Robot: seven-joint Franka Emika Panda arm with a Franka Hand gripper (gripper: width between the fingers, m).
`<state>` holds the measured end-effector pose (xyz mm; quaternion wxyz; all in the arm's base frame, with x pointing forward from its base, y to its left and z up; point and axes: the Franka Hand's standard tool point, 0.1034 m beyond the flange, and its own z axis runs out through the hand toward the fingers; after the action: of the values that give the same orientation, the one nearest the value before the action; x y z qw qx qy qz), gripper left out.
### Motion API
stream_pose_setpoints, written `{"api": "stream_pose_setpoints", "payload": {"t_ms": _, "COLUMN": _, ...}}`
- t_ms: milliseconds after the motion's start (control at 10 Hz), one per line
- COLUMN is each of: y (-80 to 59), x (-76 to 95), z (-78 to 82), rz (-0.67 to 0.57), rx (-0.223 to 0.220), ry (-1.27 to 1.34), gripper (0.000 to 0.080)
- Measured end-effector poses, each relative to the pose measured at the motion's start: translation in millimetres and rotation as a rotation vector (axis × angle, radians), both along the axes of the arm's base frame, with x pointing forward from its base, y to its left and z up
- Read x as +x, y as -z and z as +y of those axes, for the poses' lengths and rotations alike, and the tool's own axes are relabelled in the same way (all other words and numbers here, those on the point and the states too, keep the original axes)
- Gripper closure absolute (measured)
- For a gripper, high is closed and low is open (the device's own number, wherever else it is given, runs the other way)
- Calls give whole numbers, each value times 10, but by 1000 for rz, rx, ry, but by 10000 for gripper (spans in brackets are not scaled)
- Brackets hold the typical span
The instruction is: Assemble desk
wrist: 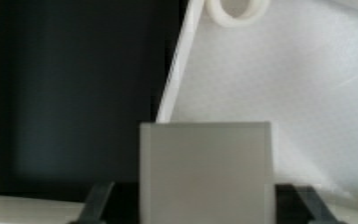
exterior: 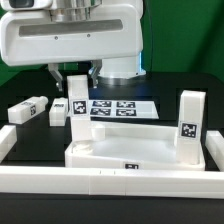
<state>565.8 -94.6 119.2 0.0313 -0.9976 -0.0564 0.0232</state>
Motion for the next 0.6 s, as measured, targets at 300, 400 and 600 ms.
{"api": "stream_pose_setpoints", "payload": {"t_ms": 300, "y": 5, "x": 33, "z": 64, "rz": 15, "rx": 1, "ry": 13, "gripper": 509}}
{"api": "stream_pose_setpoints", "payload": {"t_ms": 400, "y": 1, "x": 115, "z": 106, "rz": 13, "rx": -1, "ry": 11, "gripper": 509}}
{"api": "stream_pose_setpoints", "payload": {"t_ms": 600, "y": -4, "x": 237, "z": 170, "rz": 10, "rx": -2, "ry": -4, "gripper": 509}}
